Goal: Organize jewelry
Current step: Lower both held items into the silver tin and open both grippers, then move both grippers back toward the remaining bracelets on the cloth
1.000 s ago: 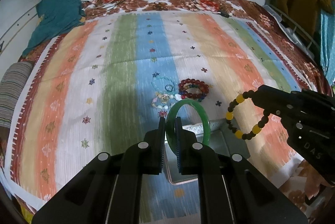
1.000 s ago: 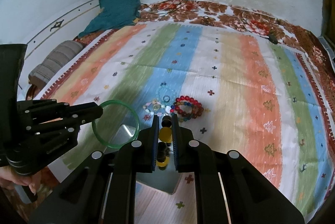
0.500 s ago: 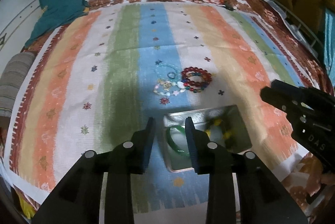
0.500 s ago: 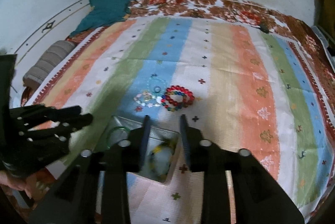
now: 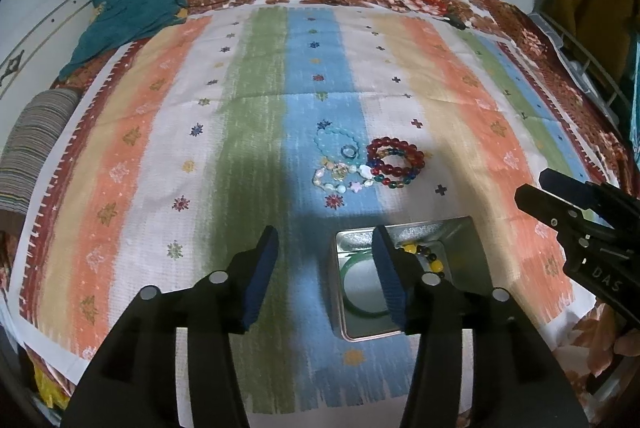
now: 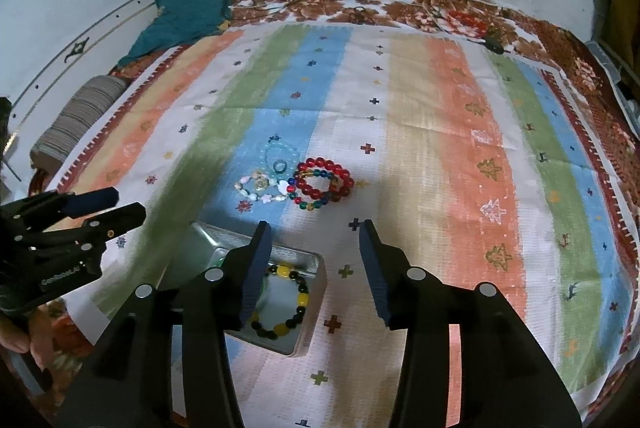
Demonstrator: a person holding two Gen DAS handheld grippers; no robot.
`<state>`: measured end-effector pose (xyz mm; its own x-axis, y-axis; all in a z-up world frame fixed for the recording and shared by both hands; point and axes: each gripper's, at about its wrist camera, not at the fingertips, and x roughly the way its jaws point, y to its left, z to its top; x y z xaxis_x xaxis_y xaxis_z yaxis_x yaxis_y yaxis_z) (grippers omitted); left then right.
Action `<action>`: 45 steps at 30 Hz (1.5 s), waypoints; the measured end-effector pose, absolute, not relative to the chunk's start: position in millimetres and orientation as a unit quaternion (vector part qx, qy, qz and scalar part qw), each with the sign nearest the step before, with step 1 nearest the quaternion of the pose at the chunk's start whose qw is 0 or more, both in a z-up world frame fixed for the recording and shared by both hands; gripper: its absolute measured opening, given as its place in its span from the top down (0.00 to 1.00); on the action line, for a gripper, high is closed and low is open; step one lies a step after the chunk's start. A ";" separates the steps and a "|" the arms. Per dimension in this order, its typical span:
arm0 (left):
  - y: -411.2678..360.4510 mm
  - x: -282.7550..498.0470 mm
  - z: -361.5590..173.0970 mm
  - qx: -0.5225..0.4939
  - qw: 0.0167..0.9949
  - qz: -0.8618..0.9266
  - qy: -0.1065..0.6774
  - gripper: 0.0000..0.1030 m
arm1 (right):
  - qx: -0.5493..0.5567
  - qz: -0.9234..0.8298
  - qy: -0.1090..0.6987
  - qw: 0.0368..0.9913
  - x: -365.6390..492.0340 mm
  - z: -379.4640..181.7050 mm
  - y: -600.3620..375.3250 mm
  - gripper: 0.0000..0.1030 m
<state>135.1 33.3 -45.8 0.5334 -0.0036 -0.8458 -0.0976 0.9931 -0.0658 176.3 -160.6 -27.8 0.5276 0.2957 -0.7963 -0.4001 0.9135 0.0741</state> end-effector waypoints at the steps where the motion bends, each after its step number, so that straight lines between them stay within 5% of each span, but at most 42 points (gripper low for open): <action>1: 33.7 135.6 -45.8 -0.052 0.874 0.027 0.482 0.47 | -0.060 0.198 0.444 0.872 177.6 -28.4 -160.7 0.51; 13: 42.5 153.1 -48.5 -0.055 0.870 0.043 0.488 0.26 | -0.055 0.189 0.448 0.872 191.0 -29.3 -162.8 0.29; 24: 45.9 171.6 -52.7 -0.051 0.875 0.050 0.479 0.12 | -0.067 0.172 0.455 0.871 209.0 -33.9 -162.6 0.21; 45: 66.0 206.1 -68.7 -0.064 0.870 0.075 0.483 0.11 | -0.083 0.171 0.498 0.846 243.0 -65.7 -139.5 0.20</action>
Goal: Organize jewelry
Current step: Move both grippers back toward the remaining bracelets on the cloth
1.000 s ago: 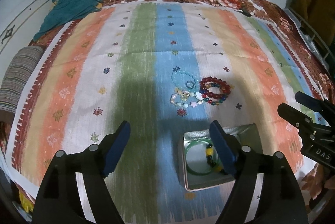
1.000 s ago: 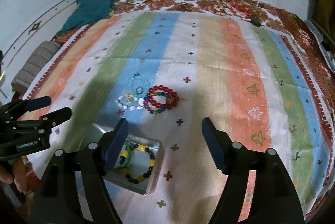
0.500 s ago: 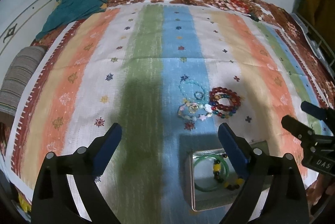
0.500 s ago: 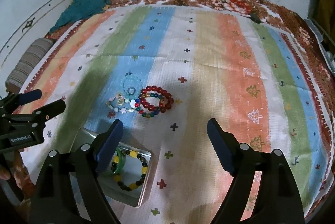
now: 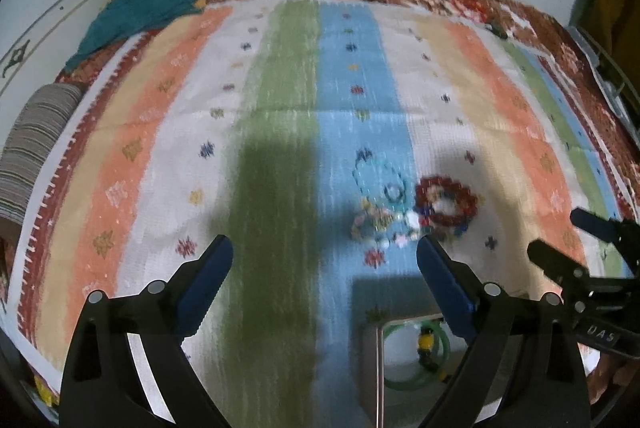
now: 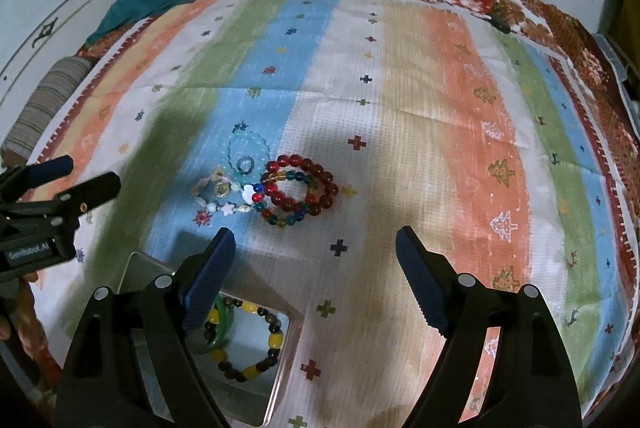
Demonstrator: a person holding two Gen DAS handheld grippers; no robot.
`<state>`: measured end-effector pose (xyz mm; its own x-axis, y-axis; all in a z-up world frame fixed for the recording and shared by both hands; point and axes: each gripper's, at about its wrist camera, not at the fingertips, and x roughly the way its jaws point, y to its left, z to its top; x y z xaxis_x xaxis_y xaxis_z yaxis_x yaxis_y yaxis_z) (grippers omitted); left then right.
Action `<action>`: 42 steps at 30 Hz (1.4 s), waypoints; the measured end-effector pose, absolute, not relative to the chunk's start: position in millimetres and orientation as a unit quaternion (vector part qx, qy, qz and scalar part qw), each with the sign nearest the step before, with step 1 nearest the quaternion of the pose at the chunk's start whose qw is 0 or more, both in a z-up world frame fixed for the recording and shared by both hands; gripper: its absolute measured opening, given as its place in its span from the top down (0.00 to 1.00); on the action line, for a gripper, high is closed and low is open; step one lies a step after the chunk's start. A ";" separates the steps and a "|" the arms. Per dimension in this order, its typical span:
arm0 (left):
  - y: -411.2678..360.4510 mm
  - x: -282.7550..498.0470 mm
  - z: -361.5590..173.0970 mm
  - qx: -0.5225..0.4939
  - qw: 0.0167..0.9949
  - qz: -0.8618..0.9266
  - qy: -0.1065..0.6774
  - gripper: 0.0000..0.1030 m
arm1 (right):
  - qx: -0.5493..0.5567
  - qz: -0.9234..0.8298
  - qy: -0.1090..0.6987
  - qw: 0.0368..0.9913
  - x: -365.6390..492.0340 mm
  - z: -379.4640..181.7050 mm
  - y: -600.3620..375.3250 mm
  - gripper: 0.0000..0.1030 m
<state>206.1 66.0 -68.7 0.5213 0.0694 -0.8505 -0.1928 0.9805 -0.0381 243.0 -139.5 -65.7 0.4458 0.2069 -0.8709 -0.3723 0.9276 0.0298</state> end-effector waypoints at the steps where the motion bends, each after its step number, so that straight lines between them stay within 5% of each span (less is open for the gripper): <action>1: 66.5 207.4 -66.1 -0.064 0.872 0.079 0.478 0.11 | -0.082 0.171 0.499 0.845 244.2 -66.7 -139.4 0.20; 42: 75.5 289.5 -136.3 -0.081 0.837 0.043 0.540 0.17 | -0.080 0.163 0.555 0.812 296.0 -118.9 -122.7 0.21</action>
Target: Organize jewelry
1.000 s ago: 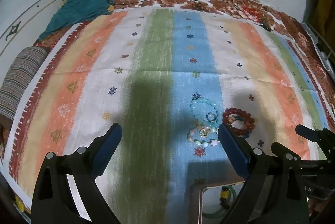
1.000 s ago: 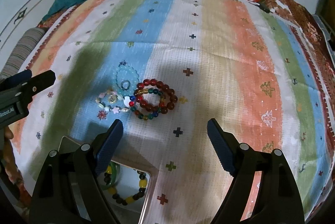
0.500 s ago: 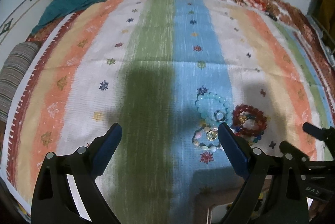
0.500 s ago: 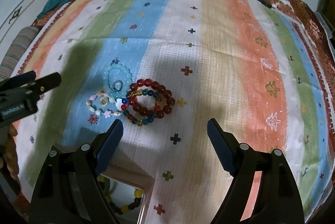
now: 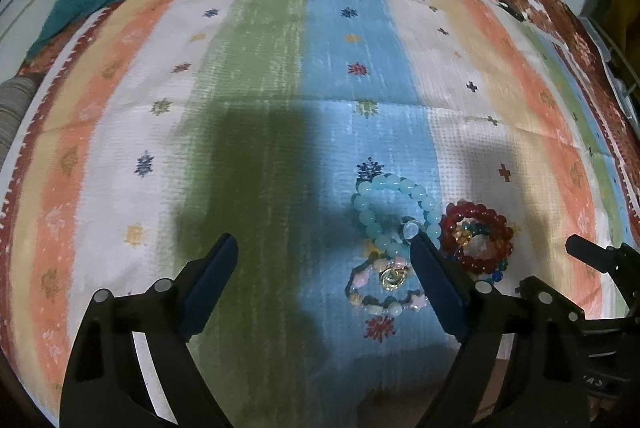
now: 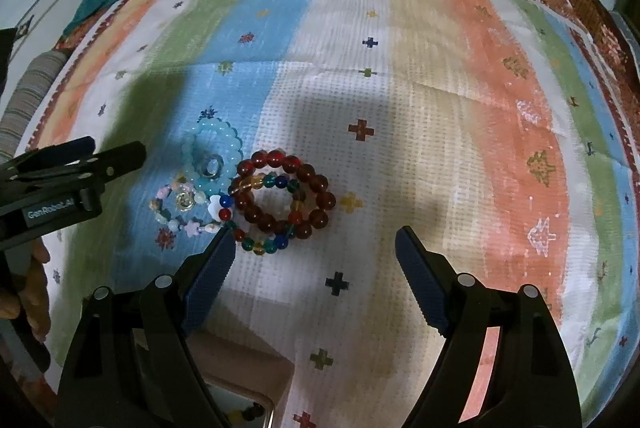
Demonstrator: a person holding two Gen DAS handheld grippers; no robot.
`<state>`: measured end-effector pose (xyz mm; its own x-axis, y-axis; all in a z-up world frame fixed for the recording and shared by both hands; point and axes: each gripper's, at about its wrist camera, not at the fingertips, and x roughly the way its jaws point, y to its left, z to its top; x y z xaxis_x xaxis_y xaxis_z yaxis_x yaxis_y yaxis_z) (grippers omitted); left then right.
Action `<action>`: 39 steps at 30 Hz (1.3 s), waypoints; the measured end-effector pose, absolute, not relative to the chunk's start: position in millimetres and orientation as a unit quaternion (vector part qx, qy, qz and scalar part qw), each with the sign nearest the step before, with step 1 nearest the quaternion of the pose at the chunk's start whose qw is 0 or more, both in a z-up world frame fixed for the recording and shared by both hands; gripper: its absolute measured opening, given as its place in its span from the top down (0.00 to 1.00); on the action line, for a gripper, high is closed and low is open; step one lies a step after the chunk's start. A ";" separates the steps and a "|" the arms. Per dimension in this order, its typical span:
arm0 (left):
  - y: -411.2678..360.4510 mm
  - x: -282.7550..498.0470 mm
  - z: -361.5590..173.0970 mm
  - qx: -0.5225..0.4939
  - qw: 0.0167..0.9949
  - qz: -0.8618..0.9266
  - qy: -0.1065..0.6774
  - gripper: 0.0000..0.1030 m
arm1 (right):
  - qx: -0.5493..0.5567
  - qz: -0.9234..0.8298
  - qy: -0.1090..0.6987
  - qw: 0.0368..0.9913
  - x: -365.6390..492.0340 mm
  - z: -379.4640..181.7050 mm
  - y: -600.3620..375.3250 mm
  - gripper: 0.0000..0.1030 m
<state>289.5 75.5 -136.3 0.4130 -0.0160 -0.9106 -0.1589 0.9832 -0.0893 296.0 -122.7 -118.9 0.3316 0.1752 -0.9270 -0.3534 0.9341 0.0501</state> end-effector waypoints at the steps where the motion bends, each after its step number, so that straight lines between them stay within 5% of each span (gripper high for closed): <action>1: 74.9 290.8 -137.3 -0.079 0.836 0.042 0.541 0.17 | -0.081 0.163 0.557 0.811 297.6 -120.6 -121.4 0.26; 12: 77.0 308.7 -152.2 -0.083 0.829 0.035 0.552 0.27 | -0.075 0.166 0.572 0.800 308.8 -134.8 -116.5 0.35; 29: 65.3 331.4 -177.9 -0.052 0.822 0.028 0.566 0.51 | -0.069 0.177 0.593 0.783 316.8 -152.6 -110.3 0.67; 31: 64.0 331.8 -178.4 -0.046 0.824 0.031 0.564 0.58 | -0.071 0.177 0.591 0.784 317.0 -152.1 -109.5 0.68; 34: 64.2 332.5 -178.7 -0.042 0.824 0.036 0.564 0.85 | -0.075 0.174 0.589 0.786 316.9 -151.2 -112.0 0.77; 39: 67.9 332.6 -177.7 -0.051 0.822 0.037 0.566 0.89 | -0.079 0.174 0.587 0.787 316.7 -150.6 -113.1 0.81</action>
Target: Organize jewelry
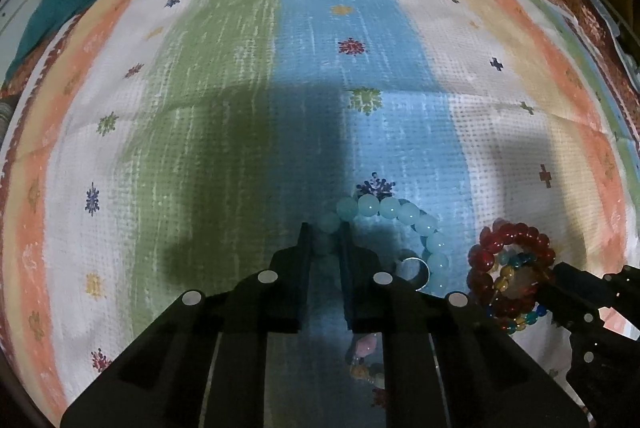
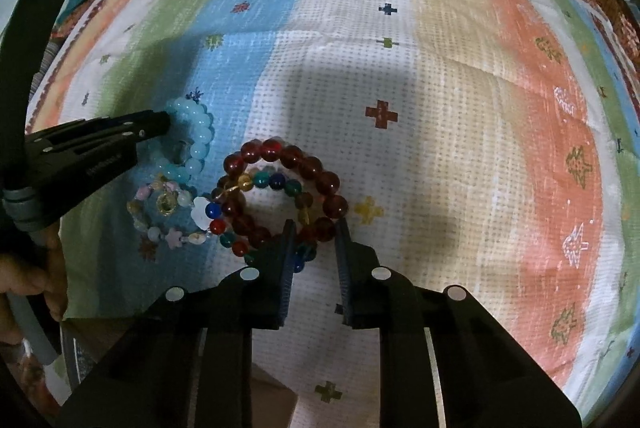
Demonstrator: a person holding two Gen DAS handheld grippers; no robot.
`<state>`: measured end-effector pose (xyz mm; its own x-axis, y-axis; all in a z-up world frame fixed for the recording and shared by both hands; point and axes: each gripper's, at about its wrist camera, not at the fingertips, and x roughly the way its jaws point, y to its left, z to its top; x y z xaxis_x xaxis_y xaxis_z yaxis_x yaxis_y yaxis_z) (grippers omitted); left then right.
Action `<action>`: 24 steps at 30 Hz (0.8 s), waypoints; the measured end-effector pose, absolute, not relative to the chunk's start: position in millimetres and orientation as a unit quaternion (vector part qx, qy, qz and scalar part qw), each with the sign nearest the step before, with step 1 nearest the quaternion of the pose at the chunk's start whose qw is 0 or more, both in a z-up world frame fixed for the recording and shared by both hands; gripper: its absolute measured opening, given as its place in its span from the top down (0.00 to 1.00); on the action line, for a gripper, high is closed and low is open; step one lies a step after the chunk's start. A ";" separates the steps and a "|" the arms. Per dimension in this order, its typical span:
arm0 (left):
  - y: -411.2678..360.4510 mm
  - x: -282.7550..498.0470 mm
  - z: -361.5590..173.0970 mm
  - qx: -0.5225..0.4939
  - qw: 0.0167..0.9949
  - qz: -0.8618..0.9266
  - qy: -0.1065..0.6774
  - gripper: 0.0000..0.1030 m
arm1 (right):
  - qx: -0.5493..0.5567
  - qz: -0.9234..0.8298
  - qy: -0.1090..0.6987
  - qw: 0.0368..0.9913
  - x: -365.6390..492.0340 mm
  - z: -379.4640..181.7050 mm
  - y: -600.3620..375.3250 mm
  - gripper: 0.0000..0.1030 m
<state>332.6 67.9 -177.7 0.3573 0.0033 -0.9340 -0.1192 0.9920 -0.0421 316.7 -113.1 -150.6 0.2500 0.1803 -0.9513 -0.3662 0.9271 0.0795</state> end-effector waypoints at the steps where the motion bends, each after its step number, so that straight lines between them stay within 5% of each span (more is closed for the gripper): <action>1: 67.9 331.9 -177.0 -0.052 0.822 0.038 0.565 0.89 | -0.080 0.174 0.587 0.787 317.1 -150.3 -112.9 0.81; 4: 69.1 329.2 -173.9 -0.054 0.823 0.039 0.564 0.89 | -0.080 0.174 0.582 0.790 317.2 -146.4 -114.3 0.90; 24: 61.8 301.9 -124.3 -0.052 0.847 0.022 0.529 0.89 | -0.083 0.200 0.548 0.808 300.6 -113.1 -109.3 0.90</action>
